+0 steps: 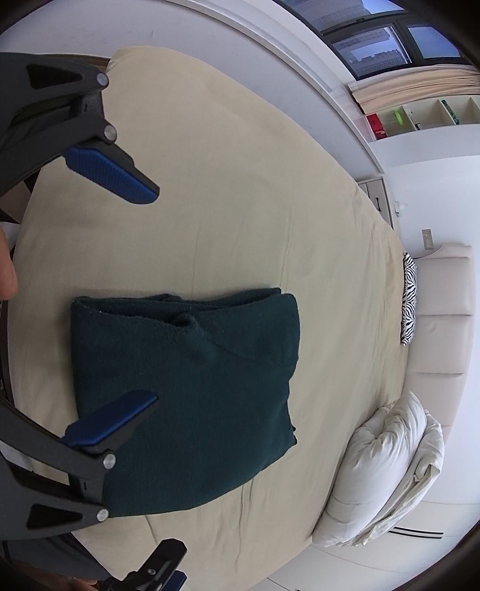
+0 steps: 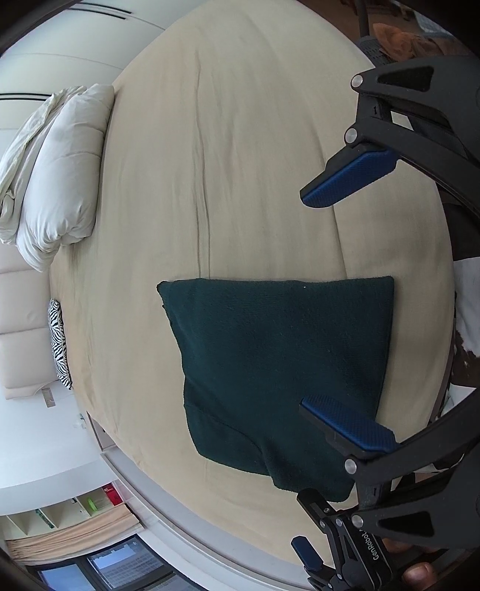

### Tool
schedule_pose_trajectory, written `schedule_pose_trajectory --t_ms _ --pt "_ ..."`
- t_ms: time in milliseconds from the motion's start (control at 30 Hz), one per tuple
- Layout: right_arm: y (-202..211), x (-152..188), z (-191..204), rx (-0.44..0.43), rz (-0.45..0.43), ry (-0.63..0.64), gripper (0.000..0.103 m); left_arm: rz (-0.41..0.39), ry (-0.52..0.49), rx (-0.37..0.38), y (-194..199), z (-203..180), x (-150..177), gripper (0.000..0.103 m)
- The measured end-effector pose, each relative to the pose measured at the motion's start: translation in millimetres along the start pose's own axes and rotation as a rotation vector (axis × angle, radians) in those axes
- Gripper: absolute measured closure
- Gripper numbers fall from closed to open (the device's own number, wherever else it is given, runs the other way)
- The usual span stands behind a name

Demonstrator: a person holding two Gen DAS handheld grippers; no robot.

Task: Fold small clothes

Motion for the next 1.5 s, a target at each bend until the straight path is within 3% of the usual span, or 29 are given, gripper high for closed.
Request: schedule_pose_trajectory --t_ms 1500 --pt "-6.1 2.1 0.4 -0.017 0.014 -0.012 0.000 0.002 0.002 -0.003 -0.7 -1.3 2.7 0.000"
Point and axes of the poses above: each gripper's, at about its wrist camera, not at the fingertips, and y roughly against the way its jaws point, z to its left, x to its underside, the point moved 3 cm from there along -y, roughly the way its jaws point, and after that the axes turned 11 degrees about z, right-handed, at the moved point
